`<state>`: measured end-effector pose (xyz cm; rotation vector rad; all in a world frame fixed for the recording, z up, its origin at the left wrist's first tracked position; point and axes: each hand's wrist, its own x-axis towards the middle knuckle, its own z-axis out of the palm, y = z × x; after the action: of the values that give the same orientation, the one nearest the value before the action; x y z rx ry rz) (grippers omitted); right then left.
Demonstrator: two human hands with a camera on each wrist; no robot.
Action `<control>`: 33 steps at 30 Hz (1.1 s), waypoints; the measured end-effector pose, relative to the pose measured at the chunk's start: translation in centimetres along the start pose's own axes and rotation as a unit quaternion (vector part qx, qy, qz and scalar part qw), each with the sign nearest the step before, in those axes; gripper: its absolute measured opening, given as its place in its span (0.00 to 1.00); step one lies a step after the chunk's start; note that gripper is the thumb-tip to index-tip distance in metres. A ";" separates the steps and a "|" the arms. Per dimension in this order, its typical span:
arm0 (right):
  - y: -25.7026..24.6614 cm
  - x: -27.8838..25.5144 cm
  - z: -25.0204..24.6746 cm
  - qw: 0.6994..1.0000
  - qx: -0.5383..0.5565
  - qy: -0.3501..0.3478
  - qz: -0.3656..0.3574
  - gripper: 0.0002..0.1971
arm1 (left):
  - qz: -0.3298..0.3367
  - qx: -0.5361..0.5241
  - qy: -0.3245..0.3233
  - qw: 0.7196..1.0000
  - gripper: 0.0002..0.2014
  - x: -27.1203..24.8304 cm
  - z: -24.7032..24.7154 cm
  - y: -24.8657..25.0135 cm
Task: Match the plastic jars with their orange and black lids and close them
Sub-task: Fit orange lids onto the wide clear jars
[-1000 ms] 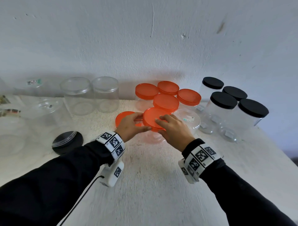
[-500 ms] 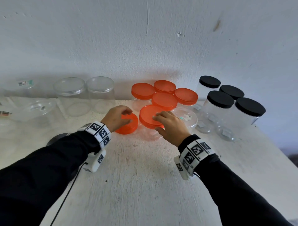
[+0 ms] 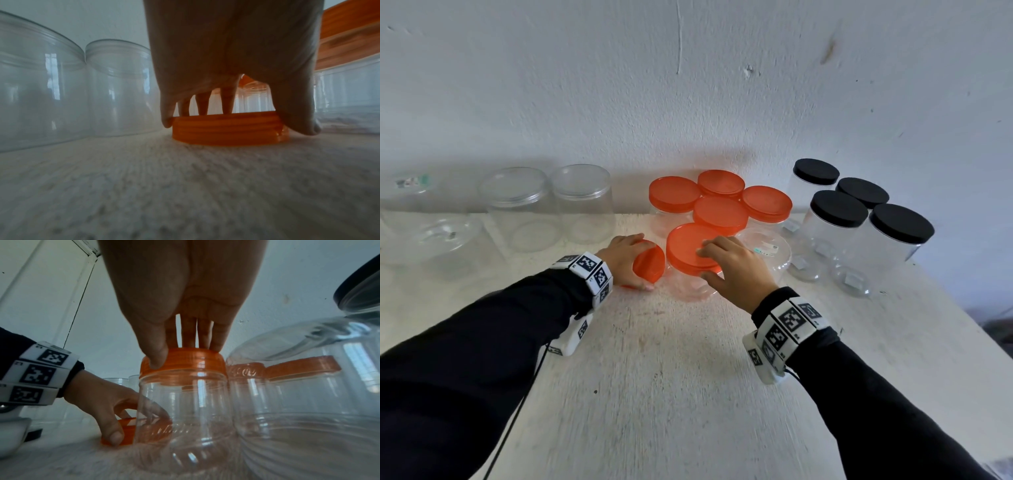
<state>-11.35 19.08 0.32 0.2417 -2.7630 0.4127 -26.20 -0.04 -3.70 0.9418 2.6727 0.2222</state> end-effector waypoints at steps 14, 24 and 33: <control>4.4 0.1 -3.7 0.978 -0.090 -0.112 0.149 0.44 | -0.004 -0.022 0.028 0.999 0.47 0.0 0.3 -0.1; 5.2 0.0 -2.5 0.960 -0.106 -0.168 0.196 0.46 | -0.014 -0.019 0.023 0.999 0.47 0.0 0.4 -0.1; 3.7 -2.4 -4.0 0.974 -0.073 -0.113 0.181 0.47 | -0.027 -0.026 0.040 0.998 0.46 -0.4 0.2 0.1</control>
<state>-8.76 24.04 2.13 -0.2743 -3.0485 0.2803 -25.79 -0.15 -3.75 0.8605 2.7475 0.3217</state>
